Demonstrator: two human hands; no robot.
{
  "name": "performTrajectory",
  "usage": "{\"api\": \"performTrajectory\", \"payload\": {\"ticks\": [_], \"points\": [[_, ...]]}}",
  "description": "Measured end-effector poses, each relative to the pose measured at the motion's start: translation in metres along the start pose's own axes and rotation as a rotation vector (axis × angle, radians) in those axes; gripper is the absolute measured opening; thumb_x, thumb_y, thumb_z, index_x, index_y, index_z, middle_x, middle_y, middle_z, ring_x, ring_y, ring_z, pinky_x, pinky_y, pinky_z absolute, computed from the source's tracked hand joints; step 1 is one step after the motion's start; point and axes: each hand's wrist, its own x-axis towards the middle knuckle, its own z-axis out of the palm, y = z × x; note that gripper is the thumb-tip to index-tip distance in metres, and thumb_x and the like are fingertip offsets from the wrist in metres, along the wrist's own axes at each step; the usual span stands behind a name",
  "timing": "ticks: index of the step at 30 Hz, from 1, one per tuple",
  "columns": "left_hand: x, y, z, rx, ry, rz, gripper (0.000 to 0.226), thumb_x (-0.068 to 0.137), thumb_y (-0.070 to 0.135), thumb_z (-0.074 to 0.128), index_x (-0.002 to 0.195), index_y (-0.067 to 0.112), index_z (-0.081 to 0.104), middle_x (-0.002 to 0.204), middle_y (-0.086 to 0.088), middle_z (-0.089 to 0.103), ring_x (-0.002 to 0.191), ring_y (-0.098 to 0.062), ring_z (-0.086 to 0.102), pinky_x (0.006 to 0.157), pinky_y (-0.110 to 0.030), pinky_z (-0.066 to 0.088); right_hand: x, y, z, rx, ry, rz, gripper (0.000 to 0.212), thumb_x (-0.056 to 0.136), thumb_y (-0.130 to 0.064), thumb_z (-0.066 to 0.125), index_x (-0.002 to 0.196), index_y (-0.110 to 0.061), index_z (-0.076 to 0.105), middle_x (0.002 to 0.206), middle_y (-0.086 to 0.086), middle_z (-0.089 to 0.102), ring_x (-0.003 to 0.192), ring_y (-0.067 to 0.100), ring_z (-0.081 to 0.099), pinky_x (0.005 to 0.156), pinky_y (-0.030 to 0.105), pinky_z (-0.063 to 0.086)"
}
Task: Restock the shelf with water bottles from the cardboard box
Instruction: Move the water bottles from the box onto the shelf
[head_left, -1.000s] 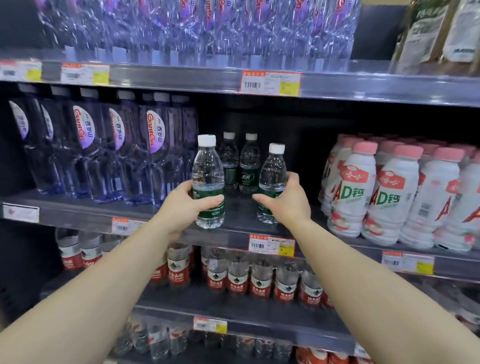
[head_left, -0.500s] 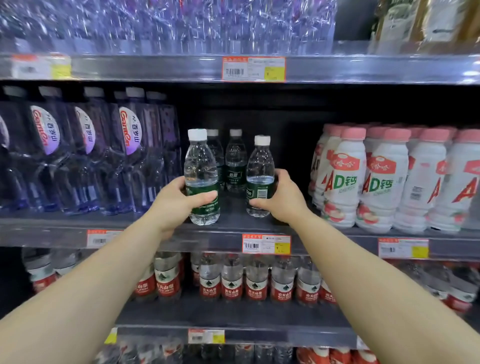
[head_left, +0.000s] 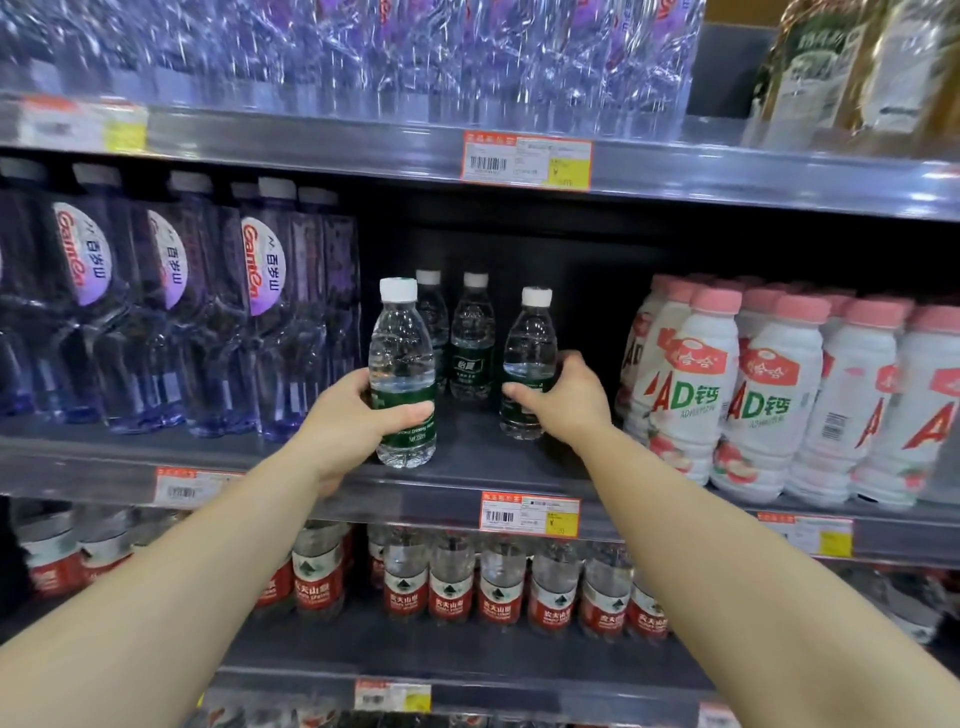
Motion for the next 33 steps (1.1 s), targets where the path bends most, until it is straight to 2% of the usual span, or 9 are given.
{"api": "performTrajectory", "payload": {"ticks": [5,8,11,15,20,24,27,30,33], "points": [[0.000,0.000,0.004,0.097,-0.011,0.011,0.047,0.074,0.030,0.085,0.115,0.027,0.063,0.105,0.015,0.068,0.097,-0.004,0.063,0.075,-0.018,0.044,0.006,0.015,-0.007,0.150,-0.122,-0.050,0.072,0.088,-0.029,0.070,0.147,-0.015,0.032,0.139,0.005,0.054,0.129,0.022,0.049,0.106,0.033,0.039],[0.000,0.000,0.004,0.138,-0.022,0.010,0.044,0.075,0.030,0.084,0.113,0.028,0.061,0.102,0.018,0.066,0.091,0.002,0.059,0.069,-0.013,0.040,0.008,0.017,-0.008,0.192,-0.155,-0.046,0.078,0.085,-0.031,0.073,0.149,-0.018,0.030,0.138,0.001,0.052,0.129,0.019,0.047,0.103,0.027,0.037],[0.000,0.001,0.004,0.148,-0.017,-0.001,0.048,0.074,0.032,0.084,0.117,0.024,0.063,0.104,0.015,0.068,0.095,-0.003,0.063,0.070,-0.015,0.041,0.009,0.013,-0.002,0.110,-0.084,-0.023,0.094,0.068,-0.046,0.084,0.144,-0.020,0.036,0.137,0.007,0.047,0.128,0.023,0.045,0.107,0.033,0.038],[-0.001,0.003,0.003,0.168,-0.013,-0.015,0.057,0.074,0.036,0.084,0.124,0.023,0.060,0.111,0.013,0.067,0.099,-0.007,0.062,0.074,-0.018,0.042,0.014,0.012,0.004,0.079,-0.046,-0.032,0.078,0.071,-0.033,0.085,0.134,-0.011,0.044,0.127,0.008,0.059,0.117,0.025,0.056,0.096,0.032,0.047],[-0.001,0.003,0.001,0.181,-0.038,-0.031,0.062,0.074,0.038,0.083,0.129,0.023,0.058,0.119,0.010,0.065,0.103,-0.006,0.060,0.085,-0.023,0.041,0.020,0.011,0.003,0.060,-0.061,-0.035,0.074,0.079,-0.027,0.080,0.139,-0.009,0.042,0.130,0.007,0.059,0.118,0.025,0.056,0.094,0.030,0.044],[0.000,0.003,-0.003,0.263,-0.051,-0.068,0.108,0.052,0.068,0.083,0.143,0.023,0.047,0.141,0.005,0.056,0.127,-0.020,0.053,0.107,-0.038,0.042,0.022,0.011,0.006,0.088,-0.055,-0.022,0.074,0.082,-0.024,0.077,0.143,-0.010,0.038,0.134,0.008,0.057,0.120,0.026,0.055,0.092,0.028,0.043],[-0.001,0.003,-0.005,0.273,-0.054,-0.057,0.135,0.030,0.084,0.076,0.146,0.024,0.043,0.146,0.004,0.052,0.131,-0.022,0.050,0.111,-0.047,0.040,0.021,0.013,0.007,0.133,-0.057,-0.019,0.084,0.080,-0.023,0.078,0.147,-0.012,0.029,0.138,0.009,0.053,0.123,0.026,0.053,0.095,0.030,0.043],[-0.002,0.004,-0.005,0.271,-0.051,-0.051,0.119,0.042,0.074,0.079,0.144,0.024,0.045,0.143,0.005,0.055,0.127,-0.021,0.053,0.110,-0.046,0.041,0.021,0.012,0.004,0.164,0.014,-0.071,0.103,0.077,-0.022,0.081,0.153,-0.025,0.013,0.148,0.010,0.038,0.131,0.025,0.044,0.101,0.029,0.038],[-0.002,0.005,-0.004,0.271,-0.057,-0.052,0.101,0.054,0.064,0.082,0.141,0.024,0.049,0.138,0.006,0.058,0.124,-0.019,0.055,0.109,-0.043,0.042,0.022,0.009,0.001,0.115,0.026,-0.163,0.111,0.078,-0.020,0.081,0.152,-0.042,0.001,0.151,0.009,0.029,0.130,0.023,0.045,0.093,0.023,0.037]]}}
